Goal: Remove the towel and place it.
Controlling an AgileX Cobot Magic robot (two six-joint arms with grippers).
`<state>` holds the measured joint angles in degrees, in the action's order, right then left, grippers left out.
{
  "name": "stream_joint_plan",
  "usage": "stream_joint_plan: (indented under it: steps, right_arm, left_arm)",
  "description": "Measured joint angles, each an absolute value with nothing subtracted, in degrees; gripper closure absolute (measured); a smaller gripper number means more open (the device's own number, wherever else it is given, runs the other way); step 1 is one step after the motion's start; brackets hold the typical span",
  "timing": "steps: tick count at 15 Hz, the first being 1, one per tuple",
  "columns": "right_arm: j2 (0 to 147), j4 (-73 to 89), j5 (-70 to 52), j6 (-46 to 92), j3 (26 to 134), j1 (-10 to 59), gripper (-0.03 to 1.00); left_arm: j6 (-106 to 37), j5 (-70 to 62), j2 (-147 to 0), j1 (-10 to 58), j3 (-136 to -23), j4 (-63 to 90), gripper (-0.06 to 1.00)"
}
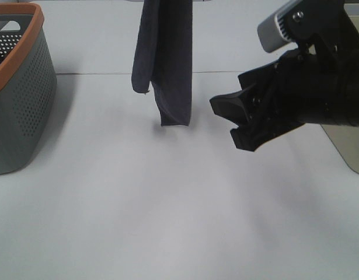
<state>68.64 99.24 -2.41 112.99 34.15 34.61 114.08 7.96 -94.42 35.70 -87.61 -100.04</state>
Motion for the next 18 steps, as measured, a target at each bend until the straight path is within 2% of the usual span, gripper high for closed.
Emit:
stream_joint_plan:
  steps: [5, 8, 10, 18]
  right_arm:
    - [79.13, 99.87, -5.67, 109.72, 40.45, 34.66, 0.41]
    - [87.61, 99.87, -2.81, 110.07, 43.49, 34.61, 0.41]
    - [91.33, 99.92, -8.25, 110.01, 46.58, 34.66, 0.41]
    - [101.64, 99.98, -13.75, 107.77, 58.79, 34.66, 0.41]
  left_arm:
    - [113.67, 1.83, -94.42, 37.18, -87.61, -100.04, 0.94]
    - [112.76, 1.83, -94.42, 37.18, -87.61, -100.04, 0.94]
    - [110.47, 1.83, -94.42, 37.18, -87.61, -100.04, 0.94]
    - [106.34, 1.55, -94.37, 37.18, -87.61, -100.04, 0.94]
